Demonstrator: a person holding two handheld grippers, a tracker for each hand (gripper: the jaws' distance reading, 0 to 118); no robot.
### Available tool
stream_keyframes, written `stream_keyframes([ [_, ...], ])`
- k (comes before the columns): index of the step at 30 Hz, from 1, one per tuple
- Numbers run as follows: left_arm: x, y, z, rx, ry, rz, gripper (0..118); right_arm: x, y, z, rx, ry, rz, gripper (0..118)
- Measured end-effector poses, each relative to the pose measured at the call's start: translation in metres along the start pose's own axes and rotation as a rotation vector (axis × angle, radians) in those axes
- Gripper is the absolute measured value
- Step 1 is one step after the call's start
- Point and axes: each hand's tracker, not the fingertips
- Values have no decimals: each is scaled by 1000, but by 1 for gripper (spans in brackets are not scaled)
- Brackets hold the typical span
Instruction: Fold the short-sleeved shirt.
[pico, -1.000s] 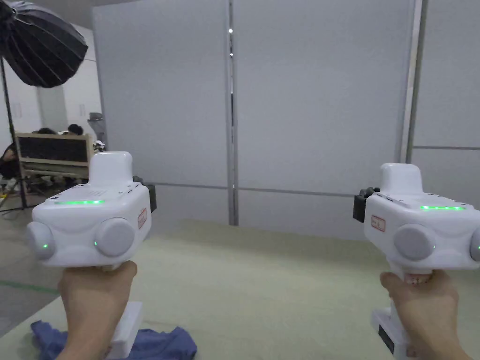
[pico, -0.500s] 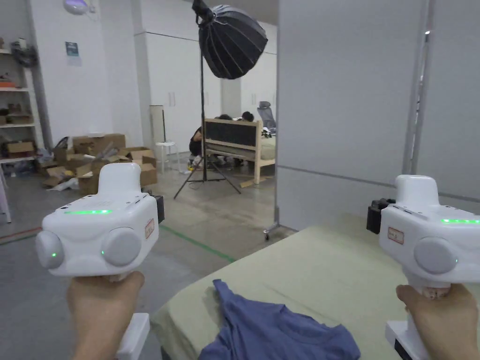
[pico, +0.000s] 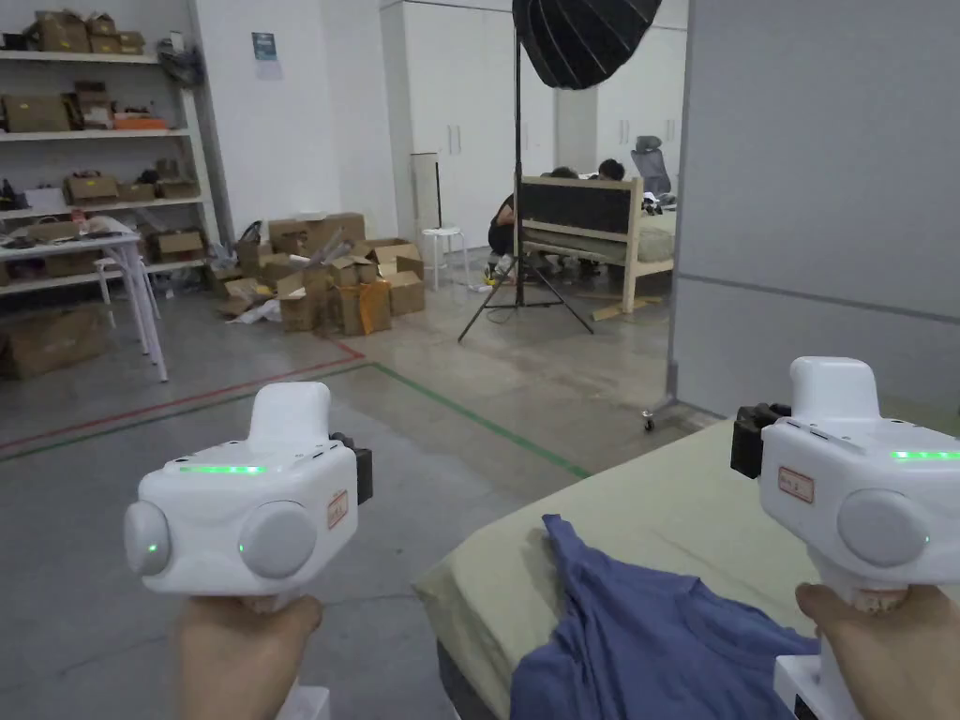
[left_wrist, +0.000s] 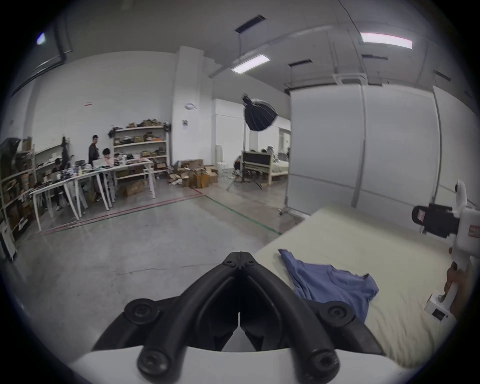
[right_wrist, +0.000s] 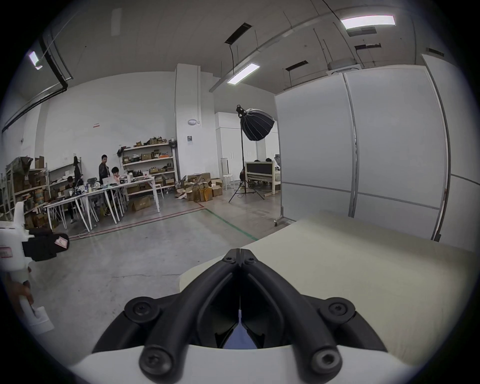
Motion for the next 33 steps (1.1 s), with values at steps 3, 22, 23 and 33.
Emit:
stream_keyframes([
  [3, 43, -10, -43, -83, -114, -58, 0, 21, -14, -4, -20, -24, -1, 2],
  [22, 231, -184, -313, -815, -255, -64, 118, 153, -126, 2, -211, -152, -49, 2],
  [23, 232, -194, -317, -825, -262, -62, 118, 158, -131, 1, -220, -156, -54, 2],
  [33, 244, -157, -289, -788, -251, -193, 78, 175, -159, 12, -270, -184, -71, 2],
])
